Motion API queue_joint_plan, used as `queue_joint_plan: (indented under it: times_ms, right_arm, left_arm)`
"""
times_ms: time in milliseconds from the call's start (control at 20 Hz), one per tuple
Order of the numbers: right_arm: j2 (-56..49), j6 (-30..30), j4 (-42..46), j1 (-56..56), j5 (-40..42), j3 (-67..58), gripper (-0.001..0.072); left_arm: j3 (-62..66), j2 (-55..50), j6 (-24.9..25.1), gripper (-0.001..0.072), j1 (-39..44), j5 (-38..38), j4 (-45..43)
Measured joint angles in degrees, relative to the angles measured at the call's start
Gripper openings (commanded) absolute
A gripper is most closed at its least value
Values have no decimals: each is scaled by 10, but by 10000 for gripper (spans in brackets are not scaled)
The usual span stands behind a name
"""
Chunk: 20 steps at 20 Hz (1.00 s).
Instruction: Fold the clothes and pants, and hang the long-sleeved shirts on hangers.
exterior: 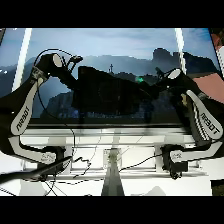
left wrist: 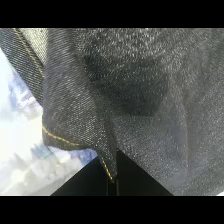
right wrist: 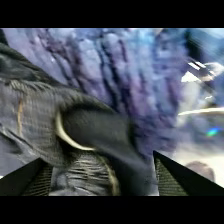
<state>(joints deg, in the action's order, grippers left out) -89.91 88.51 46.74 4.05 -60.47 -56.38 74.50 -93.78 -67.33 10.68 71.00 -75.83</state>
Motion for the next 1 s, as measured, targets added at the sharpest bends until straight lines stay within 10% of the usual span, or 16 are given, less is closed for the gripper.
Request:
queue_joint_plan:
  times_ms: [150,250,300,400,1000]
  right_arm:
    - [-31,-40,-51,31,0,0,394]
    - [-43,-70,-57,50,13,-3,40]
    - [-45,-80,-57,55,20,-8,36]
    - [-43,-96,-62,59,25,-24,36]
    - [180,48,189,-165,-57,-210,36]
  left_arm:
    - [0,-13,0,17,0,1,9]
    - [0,-17,0,21,0,2,20]
    - [0,-18,0,153,0,2,24]
    - [0,-19,0,720,0,3,29]
    - [7,126,2,693,-2,2,-102]
